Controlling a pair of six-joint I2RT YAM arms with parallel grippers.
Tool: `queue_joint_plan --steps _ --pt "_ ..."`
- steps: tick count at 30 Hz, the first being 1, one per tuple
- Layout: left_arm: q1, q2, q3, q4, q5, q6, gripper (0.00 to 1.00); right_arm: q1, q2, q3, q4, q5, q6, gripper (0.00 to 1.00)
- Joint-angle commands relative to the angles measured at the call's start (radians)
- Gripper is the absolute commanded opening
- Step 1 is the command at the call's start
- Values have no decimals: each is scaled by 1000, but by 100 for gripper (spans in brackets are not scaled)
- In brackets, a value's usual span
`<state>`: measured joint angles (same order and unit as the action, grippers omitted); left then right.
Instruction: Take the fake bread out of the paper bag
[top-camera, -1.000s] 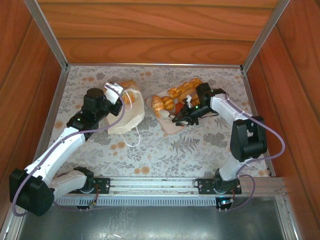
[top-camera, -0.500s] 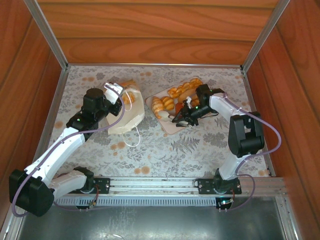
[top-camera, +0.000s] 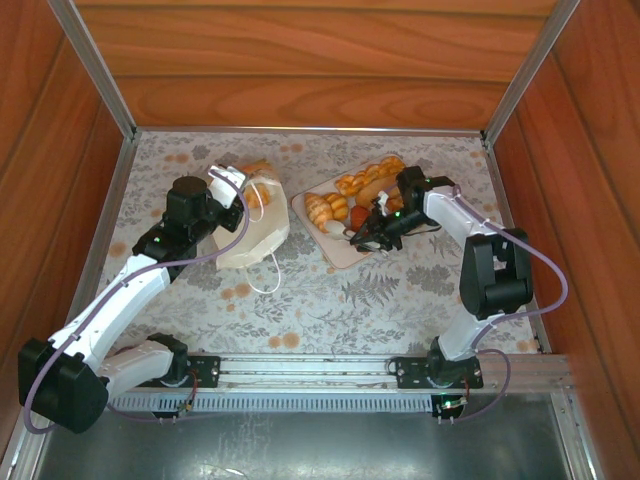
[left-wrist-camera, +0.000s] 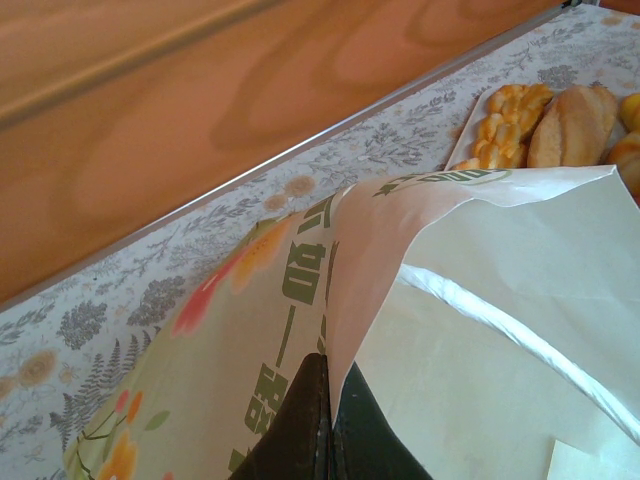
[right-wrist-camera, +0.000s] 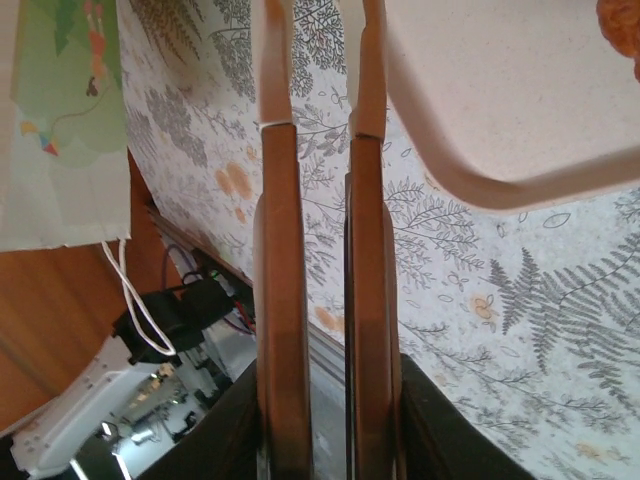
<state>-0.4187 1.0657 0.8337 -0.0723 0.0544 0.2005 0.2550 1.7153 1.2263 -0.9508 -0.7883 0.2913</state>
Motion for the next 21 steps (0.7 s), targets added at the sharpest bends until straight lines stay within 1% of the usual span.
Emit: queue_joint_plan --steps 1,10,21 --pt "7 -2 9 13 3 -16 0 -7 -34 -5 4 -62 -35 26" --pt "6 -7 7 8 -5 -17 0 -7 -33 -24 19 -128 -62 26" --pt "7 -2 10 8 -5 -16 0 -8 0 -58 20 -147 -67 27"
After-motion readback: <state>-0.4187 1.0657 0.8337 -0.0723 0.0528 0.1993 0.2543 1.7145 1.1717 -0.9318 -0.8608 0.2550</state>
